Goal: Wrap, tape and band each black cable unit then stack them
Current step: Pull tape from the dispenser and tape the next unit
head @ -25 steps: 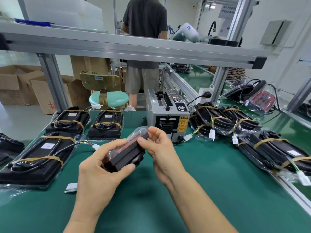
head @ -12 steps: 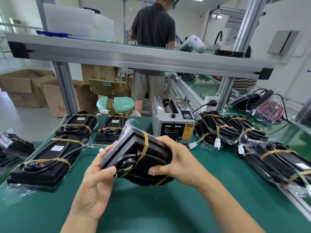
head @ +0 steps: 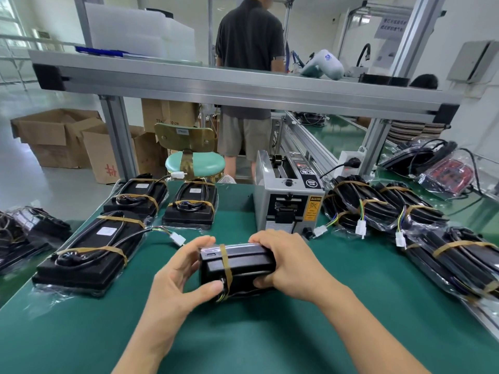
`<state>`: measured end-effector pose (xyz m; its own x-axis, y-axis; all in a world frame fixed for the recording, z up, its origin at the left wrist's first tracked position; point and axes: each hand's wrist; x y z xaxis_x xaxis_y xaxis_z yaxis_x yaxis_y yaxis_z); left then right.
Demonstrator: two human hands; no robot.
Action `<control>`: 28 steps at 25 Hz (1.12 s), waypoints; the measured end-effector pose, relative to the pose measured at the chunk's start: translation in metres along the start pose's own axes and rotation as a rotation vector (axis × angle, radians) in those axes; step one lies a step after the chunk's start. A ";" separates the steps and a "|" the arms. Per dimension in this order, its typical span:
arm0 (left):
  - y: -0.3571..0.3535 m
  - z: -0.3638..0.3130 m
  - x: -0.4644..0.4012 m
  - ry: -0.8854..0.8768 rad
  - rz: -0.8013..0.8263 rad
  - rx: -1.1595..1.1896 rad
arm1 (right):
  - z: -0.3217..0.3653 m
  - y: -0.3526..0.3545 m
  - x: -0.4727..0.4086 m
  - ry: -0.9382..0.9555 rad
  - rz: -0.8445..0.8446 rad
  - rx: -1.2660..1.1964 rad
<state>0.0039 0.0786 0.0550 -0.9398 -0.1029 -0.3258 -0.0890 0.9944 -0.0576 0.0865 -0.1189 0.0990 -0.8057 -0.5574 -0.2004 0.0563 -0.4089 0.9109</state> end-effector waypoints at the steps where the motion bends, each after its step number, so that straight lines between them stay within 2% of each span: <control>1: 0.001 0.003 0.000 0.010 0.025 0.010 | -0.001 0.000 -0.001 0.006 0.002 -0.001; 4: 0.007 0.007 -0.004 0.059 0.038 0.121 | -0.006 0.000 -0.003 0.036 0.032 -0.026; 9: 0.004 0.005 -0.022 0.113 -0.261 0.223 | -0.008 0.002 -0.010 0.036 0.076 -0.041; 12: -0.010 0.010 -0.027 0.152 -0.340 0.237 | -0.009 0.004 -0.014 0.023 0.108 -0.063; 14: -0.014 0.014 -0.022 0.087 -0.394 0.250 | -0.009 0.005 -0.015 0.011 0.128 -0.068; 17: -0.012 0.021 -0.005 -0.017 -0.301 0.240 | -0.007 0.006 -0.021 -0.011 0.130 -0.074; 20: -0.013 0.033 0.003 -0.024 -0.180 -0.024 | -0.002 0.003 -0.027 -0.022 0.074 -0.065; 24: -0.026 0.037 0.001 -0.069 -0.283 -0.138 | -0.015 0.003 -0.016 -0.029 0.102 -0.122; 25: -0.026 0.039 0.001 -0.080 -0.316 -0.167 | -0.022 0.004 -0.013 -0.077 0.049 -0.228; 26: -0.025 0.042 0.001 -0.082 -0.358 -0.189 | -0.028 0.005 -0.011 -0.174 -0.074 -0.360; 28: -0.021 0.046 0.001 -0.079 -0.441 -0.201 | -0.040 0.008 -0.014 -0.468 -0.425 -0.623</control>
<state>0.0200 0.0561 0.0122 -0.7711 -0.5095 -0.3819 -0.5421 0.8399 -0.0258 0.1218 -0.1438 0.0950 -0.9823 0.0279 -0.1852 -0.1019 -0.9092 0.4037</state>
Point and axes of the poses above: each hand's wrist, its own x-axis away from the middle knuckle, its own y-axis out of the back of the hand, z = x × y, and after that the axes turned 1 degree about -z, right-handed
